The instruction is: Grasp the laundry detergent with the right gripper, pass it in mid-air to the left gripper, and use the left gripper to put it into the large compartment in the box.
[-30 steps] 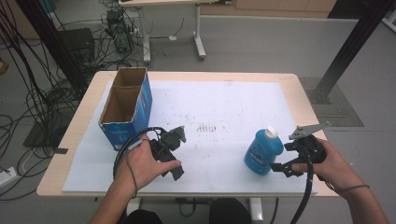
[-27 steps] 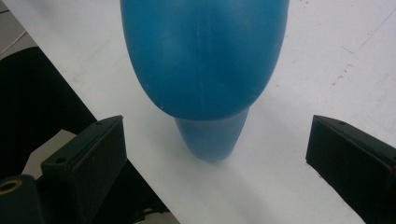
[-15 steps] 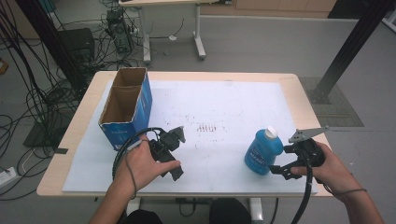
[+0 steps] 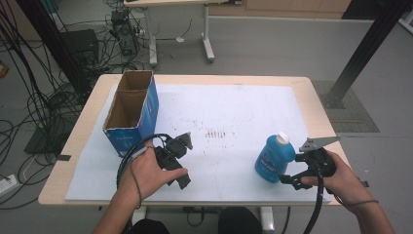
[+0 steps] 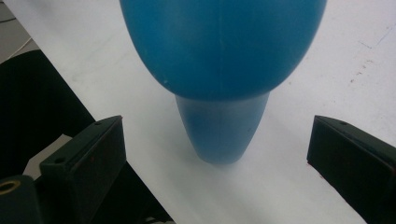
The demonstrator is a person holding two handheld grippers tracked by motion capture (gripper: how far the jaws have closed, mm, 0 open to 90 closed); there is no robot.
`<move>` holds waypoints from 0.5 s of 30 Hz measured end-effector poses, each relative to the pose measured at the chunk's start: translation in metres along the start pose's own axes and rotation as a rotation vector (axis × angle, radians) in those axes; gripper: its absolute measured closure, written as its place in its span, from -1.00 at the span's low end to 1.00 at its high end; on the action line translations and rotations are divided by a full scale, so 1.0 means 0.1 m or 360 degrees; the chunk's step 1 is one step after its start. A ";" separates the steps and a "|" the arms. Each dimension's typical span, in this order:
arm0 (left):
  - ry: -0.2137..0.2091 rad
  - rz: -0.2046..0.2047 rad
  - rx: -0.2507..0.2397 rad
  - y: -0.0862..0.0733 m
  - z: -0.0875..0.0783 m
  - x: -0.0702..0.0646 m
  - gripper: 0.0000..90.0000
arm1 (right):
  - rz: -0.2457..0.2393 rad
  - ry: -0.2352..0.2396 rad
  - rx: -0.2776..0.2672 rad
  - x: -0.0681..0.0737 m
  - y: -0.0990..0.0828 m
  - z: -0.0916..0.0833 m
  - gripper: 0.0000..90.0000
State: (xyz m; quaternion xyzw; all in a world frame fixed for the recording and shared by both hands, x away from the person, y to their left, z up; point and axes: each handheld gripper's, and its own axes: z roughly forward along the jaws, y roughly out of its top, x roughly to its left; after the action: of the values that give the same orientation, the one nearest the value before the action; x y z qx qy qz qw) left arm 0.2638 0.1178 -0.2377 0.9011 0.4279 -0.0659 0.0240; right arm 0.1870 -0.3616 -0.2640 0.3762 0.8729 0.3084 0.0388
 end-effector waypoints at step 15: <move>-0.0008 -0.0005 0.0003 -0.02 0.02 0.01 -0.84 | 0.0003 0.0014 -0.0055 0.00 -0.13 0.04 -0.90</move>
State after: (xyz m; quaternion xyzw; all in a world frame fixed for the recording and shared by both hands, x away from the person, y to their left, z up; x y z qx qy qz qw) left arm 0.2622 0.1197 -0.2396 0.9003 0.4291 -0.0684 0.0242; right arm 0.1801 -0.3662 -0.2749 0.3749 0.8672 0.3251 0.0411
